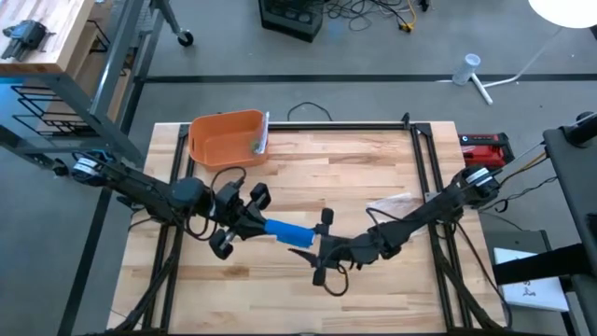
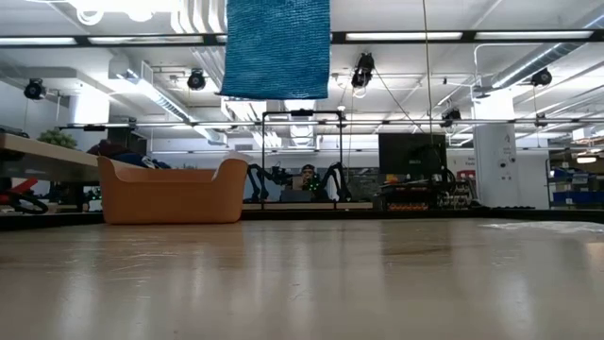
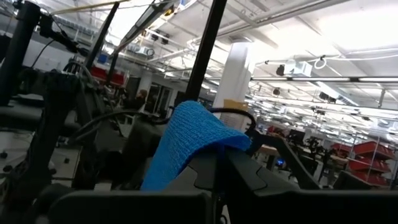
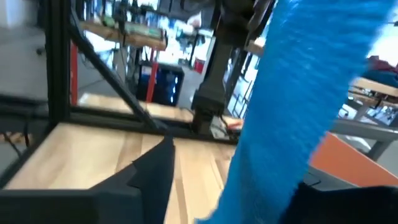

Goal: Roll bandage
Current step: Roll the blue bandage

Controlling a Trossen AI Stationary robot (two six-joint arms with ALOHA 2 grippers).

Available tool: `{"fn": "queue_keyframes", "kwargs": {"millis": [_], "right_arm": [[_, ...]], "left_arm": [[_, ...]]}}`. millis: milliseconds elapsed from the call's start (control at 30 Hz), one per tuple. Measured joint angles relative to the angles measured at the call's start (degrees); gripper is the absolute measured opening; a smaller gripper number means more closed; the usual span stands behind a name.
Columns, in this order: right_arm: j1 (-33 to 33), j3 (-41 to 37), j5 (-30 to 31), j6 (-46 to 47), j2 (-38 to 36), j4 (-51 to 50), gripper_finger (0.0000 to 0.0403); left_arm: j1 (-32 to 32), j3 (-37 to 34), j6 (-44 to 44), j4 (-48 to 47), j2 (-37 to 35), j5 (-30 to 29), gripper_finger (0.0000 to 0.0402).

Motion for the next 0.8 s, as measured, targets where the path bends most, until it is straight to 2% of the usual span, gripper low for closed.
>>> {"fn": "queue_keyframes", "kwargs": {"millis": [200,267,367,533,800], "right_arm": [[-1.24,1.07,0.07,-1.59,-0.01,-4.84,0.0038],[-1.52,1.58,0.11,-2.89,-0.26,-7.64,0.0010],[-1.67,2.67,0.84,-6.05,-1.67,-11.85,0.0011],[-2.17,4.51,7.92,-13.77,-5.78,-16.66,0.0003],[-4.18,4.34,14.95,-20.86,-15.14,-20.09,0.0001]], "left_arm": [[-0.11,0.02,-0.18,-1.16,0.00,0.02,0.0003],[-0.28,0.02,-0.24,-1.18,0.00,0.04,0.0003],[-0.35,0.02,-0.17,-1.16,0.00,0.12,0.0003],[-0.49,0.02,-0.30,-1.39,-0.01,0.49,0.0003],[-0.74,0.00,-0.95,-1.52,0.00,3.50,0.0003]]}}
